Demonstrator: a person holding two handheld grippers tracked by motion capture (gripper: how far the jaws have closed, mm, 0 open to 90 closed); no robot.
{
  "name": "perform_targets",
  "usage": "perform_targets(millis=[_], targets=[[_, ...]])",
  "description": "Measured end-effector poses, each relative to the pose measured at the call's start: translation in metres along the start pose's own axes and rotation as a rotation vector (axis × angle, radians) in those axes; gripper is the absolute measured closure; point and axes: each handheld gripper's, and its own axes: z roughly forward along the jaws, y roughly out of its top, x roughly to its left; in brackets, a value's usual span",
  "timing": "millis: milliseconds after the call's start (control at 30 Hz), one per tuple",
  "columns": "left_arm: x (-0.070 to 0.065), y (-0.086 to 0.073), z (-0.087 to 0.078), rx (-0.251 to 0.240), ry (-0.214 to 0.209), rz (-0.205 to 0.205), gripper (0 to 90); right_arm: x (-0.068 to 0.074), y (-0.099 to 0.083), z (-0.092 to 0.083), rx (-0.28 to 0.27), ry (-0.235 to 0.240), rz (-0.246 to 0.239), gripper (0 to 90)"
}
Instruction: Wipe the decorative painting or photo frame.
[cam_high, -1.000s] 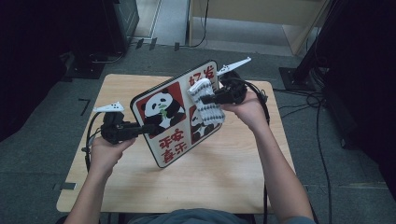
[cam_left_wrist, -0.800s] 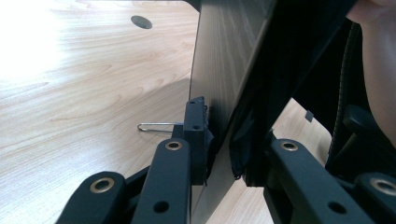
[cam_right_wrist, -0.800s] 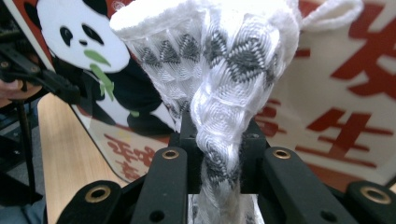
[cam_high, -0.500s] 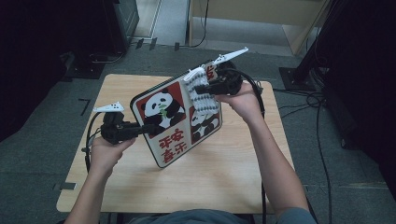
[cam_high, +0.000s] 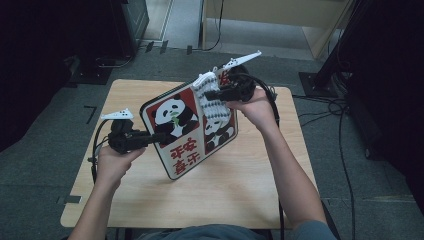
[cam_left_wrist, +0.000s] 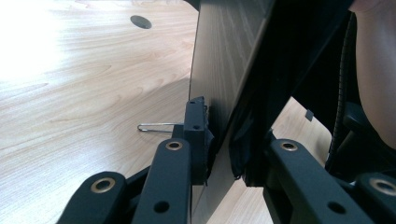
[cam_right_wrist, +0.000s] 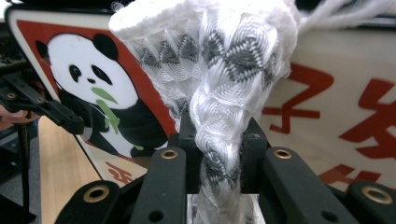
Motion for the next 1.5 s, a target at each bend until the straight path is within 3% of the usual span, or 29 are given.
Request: perform_targets(millis=[1500], targets=[[0.001, 0.001, 0.0, 0.01, -0.012, 0.014, 76.9, -0.003, -0.029, 0.02, 0.089, -0.004, 0.019, 77.0]])
